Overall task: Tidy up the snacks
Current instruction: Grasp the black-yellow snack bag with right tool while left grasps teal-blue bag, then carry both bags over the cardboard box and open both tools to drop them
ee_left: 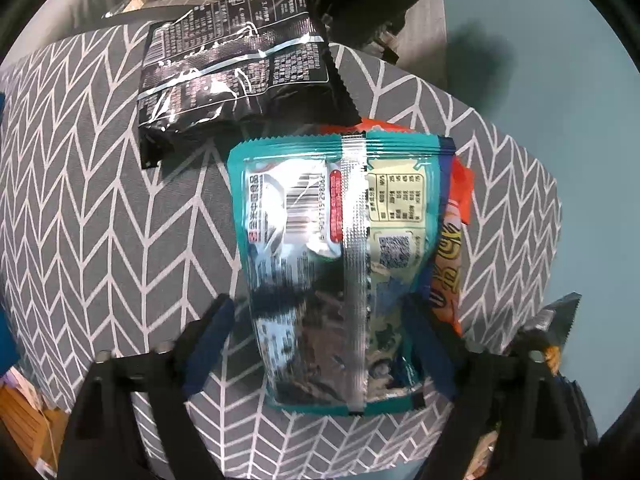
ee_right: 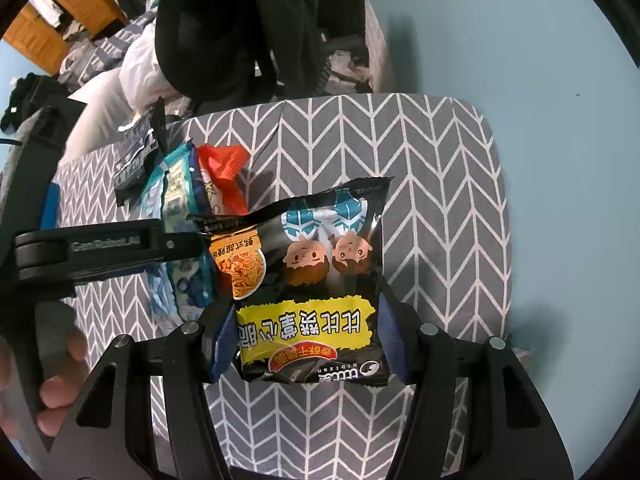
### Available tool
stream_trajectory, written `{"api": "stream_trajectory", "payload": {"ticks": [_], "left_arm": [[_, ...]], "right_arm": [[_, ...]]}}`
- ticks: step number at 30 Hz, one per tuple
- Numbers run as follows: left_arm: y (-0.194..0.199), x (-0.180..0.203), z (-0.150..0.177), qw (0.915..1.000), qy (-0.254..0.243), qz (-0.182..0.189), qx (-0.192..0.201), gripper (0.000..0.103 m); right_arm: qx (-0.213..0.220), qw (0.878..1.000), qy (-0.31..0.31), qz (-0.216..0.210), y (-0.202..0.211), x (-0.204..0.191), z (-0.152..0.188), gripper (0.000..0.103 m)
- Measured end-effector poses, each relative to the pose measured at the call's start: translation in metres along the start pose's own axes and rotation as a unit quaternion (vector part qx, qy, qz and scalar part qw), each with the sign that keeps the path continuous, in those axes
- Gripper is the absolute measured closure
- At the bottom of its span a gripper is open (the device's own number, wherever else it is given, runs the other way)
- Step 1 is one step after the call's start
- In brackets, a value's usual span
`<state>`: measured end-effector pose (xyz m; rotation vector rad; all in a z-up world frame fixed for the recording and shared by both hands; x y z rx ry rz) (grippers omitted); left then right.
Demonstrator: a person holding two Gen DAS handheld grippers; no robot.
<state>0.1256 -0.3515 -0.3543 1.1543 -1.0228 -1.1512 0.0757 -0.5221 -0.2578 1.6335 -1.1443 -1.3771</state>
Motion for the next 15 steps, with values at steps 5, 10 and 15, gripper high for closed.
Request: {"api": "stream_trajectory", "payload": {"ticks": [5,10,15], "left_arm": [[-0.011,0.005,-0.003,0.9998,-0.007,0.018,0.002,0.012],[-0.017,-0.002,-0.004,0.999,-0.014,0.039,0.016,0.028],[-0.011,-0.009,0.003,0.9975,-0.036,0.054,0.03,0.04]], "right_arm": [[-0.005,1.0,0.002,-0.001,-0.002,-0.002,0.001,0.042],[-0.006,1.0,0.004,-0.001,-0.002,-0.003,0.0,0.042],[-0.007,1.0,0.004,-0.002,-0.002,-0.003,0.0,0.042]]}}
Point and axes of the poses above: each gripper's, at about its wrist camera, not at the fingertips, and y roughly against the way its jaws point, x to its right, z to its underside, the point moved 6 cm from there along -y, roughly the way its jaws point, and after that the axes turned 10 degrees about -z, right-handed, at the moved point
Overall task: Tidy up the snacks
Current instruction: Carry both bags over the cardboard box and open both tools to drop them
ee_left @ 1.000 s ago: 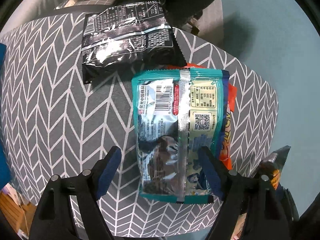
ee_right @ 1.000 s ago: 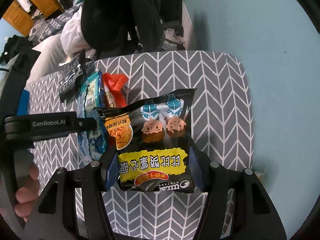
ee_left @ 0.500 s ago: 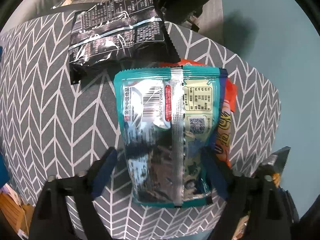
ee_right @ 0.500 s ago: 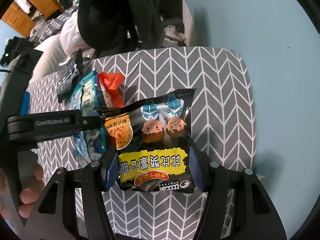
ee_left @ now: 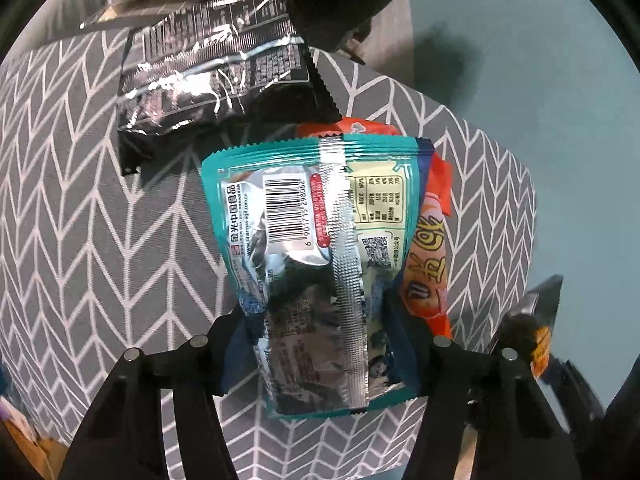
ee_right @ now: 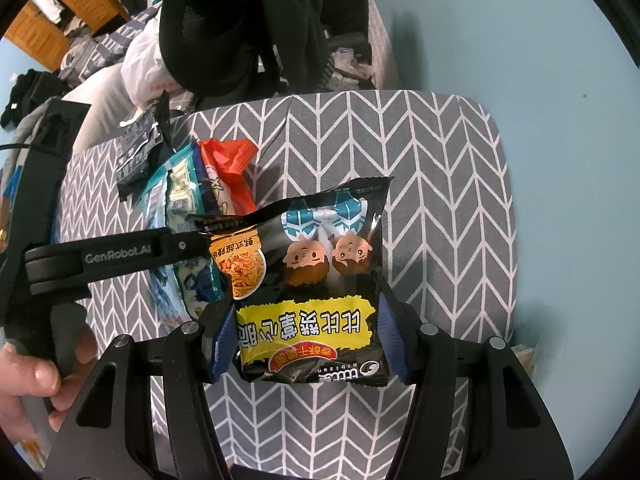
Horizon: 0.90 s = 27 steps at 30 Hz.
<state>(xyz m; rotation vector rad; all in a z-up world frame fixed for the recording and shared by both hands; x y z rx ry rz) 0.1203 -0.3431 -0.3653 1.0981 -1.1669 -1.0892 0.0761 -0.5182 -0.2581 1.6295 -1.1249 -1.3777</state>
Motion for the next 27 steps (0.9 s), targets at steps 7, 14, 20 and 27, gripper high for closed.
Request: {"api": "stream_trajectory", "payload": {"ticks": [7,14,20,27], "left_arm": [[0.015,-0.027,0.012,0.9991,-0.027,-0.028,0.016,0.043],[0.037,-0.048,0.024,0.9979,-0.036,-0.047,0.024,0.043],[0.056,-0.074,0.037,0.9951,-0.05,-0.076,0.04,0.043],[0.089,-0.112,0.049,0.9912,-0.064,-0.097,0.064,0.043]], "right_arm": [[0.0,1.0,0.005,-0.004,-0.001,-0.01,0.003,0.042],[-0.005,1.0,0.014,-0.008,-0.005,-0.03,0.01,0.042],[-0.007,1.0,0.025,-0.01,-0.007,-0.054,0.014,0.042],[-0.006,0.999,0.046,-0.01,-0.005,-0.09,0.019,0.042]]}}
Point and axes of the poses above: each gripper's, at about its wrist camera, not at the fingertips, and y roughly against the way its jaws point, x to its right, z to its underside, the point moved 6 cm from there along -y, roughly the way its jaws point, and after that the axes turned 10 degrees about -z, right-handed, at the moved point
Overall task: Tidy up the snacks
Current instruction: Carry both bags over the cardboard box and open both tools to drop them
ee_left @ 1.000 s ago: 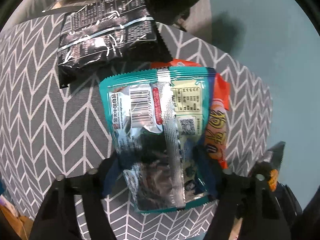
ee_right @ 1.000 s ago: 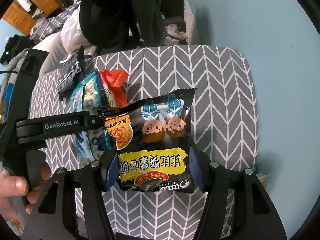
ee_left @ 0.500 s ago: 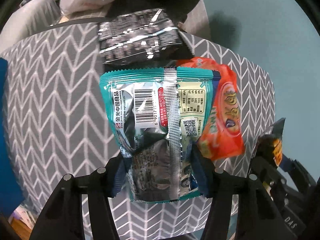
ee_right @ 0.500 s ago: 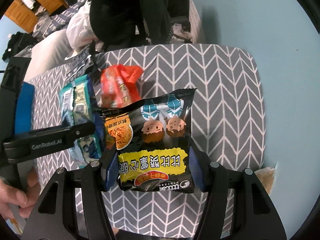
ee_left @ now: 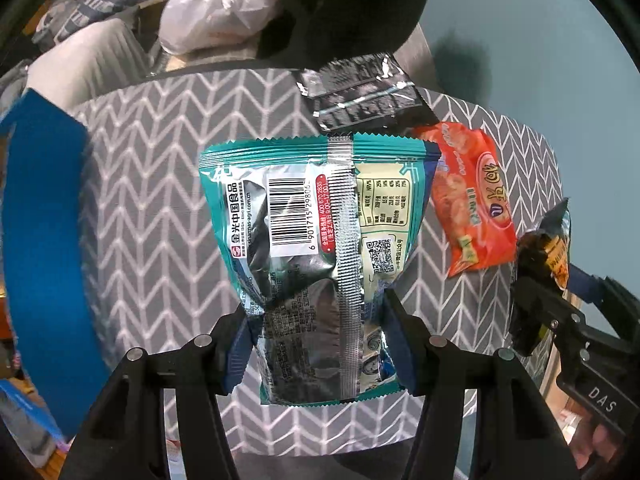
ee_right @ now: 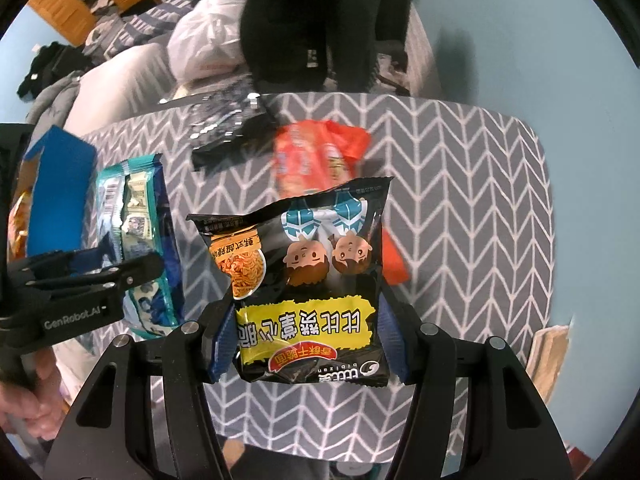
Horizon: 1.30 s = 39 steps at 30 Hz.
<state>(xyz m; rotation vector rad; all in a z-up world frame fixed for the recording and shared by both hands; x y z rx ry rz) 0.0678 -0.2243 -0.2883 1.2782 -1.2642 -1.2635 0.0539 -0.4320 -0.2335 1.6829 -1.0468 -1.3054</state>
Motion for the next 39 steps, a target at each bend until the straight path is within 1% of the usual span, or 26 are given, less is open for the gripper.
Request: {"api": "stream_trajectory", "payload": {"ticks": [8,15,19,25,29,32,39], "left_arm": [[0.031,-0.045,0.011,0.9996,0.002,-0.018,0.023,0.043],[0.057,-0.082,0.02,0.9989,0.019,-0.026,0.034,0.043],[0.071,-0.106,0.025,0.9985,0.033,-0.018,0.039,0.043],[0.083,-0.138,0.032,0.9972,0.055,-0.019,0.047,0.043],[0.092,-0.161,0.038,0.9962,0.061,-0.031,0.053,0.043],[0.1,-0.18,0.041,0.9954,0.072,-0.026,0.057,0.043],[0.109,-0.222,0.05,0.9933,0.094,-0.028,0.061,0.043]], "right_arm": [[0.001,1.0,0.023,-0.005,0.001,-0.049,0.002,0.042],[0.0,0.999,0.04,-0.015,0.0,-0.087,0.003,0.042],[-0.001,0.998,0.053,-0.022,0.0,-0.112,0.003,0.042],[-0.002,0.997,0.073,-0.034,-0.005,-0.154,-0.001,0.042],[-0.001,0.995,0.089,-0.044,-0.009,-0.183,-0.005,0.042],[0.001,0.994,0.101,-0.05,-0.012,-0.206,-0.008,0.042],[0.006,0.991,0.12,-0.064,-0.017,-0.253,-0.015,0.042]]}}
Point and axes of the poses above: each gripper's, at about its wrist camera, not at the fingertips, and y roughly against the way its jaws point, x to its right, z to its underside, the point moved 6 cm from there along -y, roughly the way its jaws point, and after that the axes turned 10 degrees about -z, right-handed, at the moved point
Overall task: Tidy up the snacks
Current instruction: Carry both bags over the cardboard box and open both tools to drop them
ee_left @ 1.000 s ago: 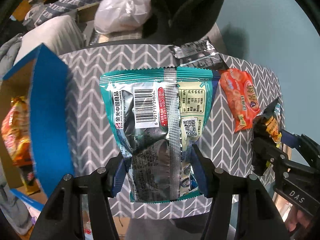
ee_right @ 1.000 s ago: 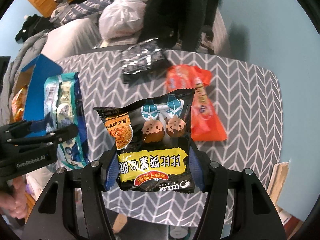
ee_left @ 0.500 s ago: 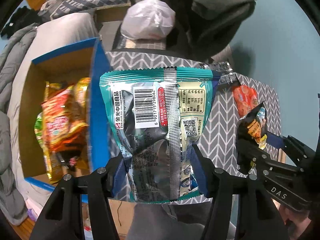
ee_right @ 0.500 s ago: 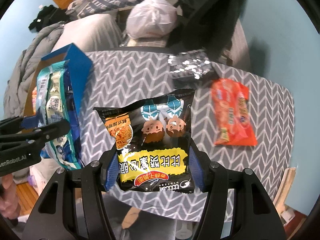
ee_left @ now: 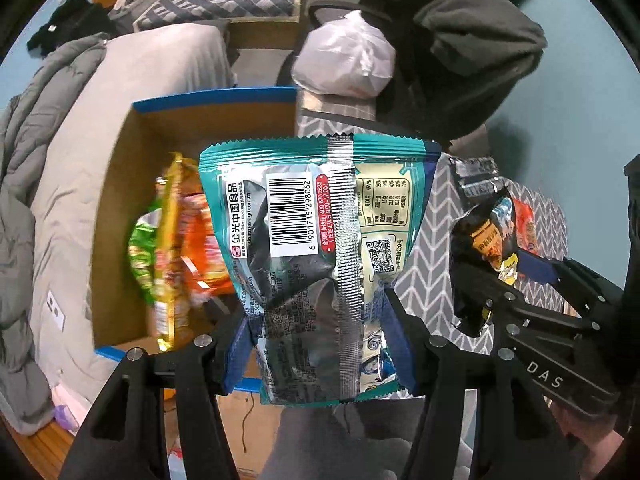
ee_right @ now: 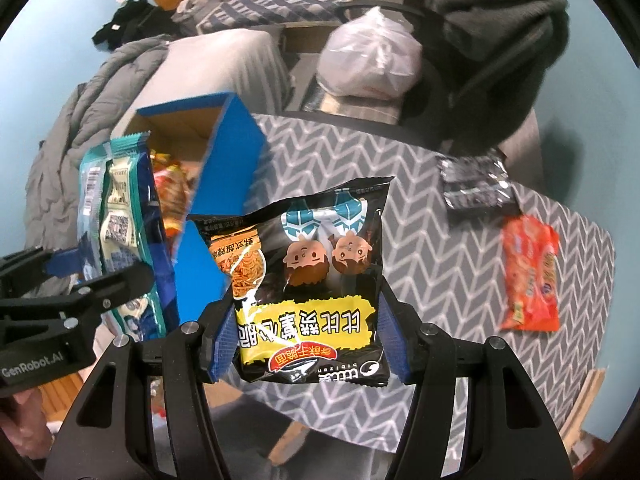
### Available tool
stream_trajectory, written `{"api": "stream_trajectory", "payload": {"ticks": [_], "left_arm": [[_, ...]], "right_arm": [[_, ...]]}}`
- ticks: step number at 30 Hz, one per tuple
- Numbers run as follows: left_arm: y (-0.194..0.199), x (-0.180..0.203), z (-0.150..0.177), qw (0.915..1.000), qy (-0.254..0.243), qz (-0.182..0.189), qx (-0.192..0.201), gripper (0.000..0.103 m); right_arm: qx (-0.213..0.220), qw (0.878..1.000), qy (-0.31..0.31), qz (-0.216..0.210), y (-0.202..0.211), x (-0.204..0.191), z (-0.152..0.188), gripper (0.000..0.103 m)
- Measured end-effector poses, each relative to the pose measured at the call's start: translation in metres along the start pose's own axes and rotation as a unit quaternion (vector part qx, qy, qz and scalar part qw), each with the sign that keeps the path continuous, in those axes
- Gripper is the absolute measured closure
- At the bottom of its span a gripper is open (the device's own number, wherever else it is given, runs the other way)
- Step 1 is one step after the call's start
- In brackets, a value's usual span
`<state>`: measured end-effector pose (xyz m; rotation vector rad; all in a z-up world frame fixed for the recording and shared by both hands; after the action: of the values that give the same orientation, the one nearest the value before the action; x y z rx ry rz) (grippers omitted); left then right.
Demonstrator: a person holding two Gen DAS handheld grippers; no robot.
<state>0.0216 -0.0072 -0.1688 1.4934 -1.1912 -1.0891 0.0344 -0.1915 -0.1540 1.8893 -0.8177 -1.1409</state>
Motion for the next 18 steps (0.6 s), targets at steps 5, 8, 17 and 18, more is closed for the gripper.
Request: {"api": "stream_trajectory", "payload": {"ticks": [5,8,17,18], "left_arm": [[0.004,-0.037,0.0,0.9998,0.021,-0.001,0.004,0.043],[0.004,-0.06,0.0,0.9994,0.033,-0.004,0.005,0.043],[-0.001,-0.123,-0.011,0.9974,0.069,-0.018,0.01,0.043],[-0.002,-0.128,-0.013,0.9973,0.071,-0.017,0.009,0.043]], "right_arm": [[-0.002,1.0,0.016,-0.008,-0.013,-0.028,-0.014,0.042],[-0.003,0.999,0.028,-0.015,-0.022,-0.05,-0.024,0.042],[-0.02,0.998,0.059,-0.031,-0.056,-0.099,-0.053,0.042],[-0.023,0.997,0.061,-0.032,-0.061,-0.103,-0.056,0.042]]}}
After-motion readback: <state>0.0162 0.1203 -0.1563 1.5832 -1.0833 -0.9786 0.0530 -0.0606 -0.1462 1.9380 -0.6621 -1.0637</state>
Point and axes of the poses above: each gripper's, at about its wrist camera, not at the fingertips, and y roughly against the way its jaws point, x to its right, z to its underside, the point moved 6 cm from there along -y, roughly the way its jaws point, and after that the axes turned 10 degrees about -z, right-handed, at the moved point
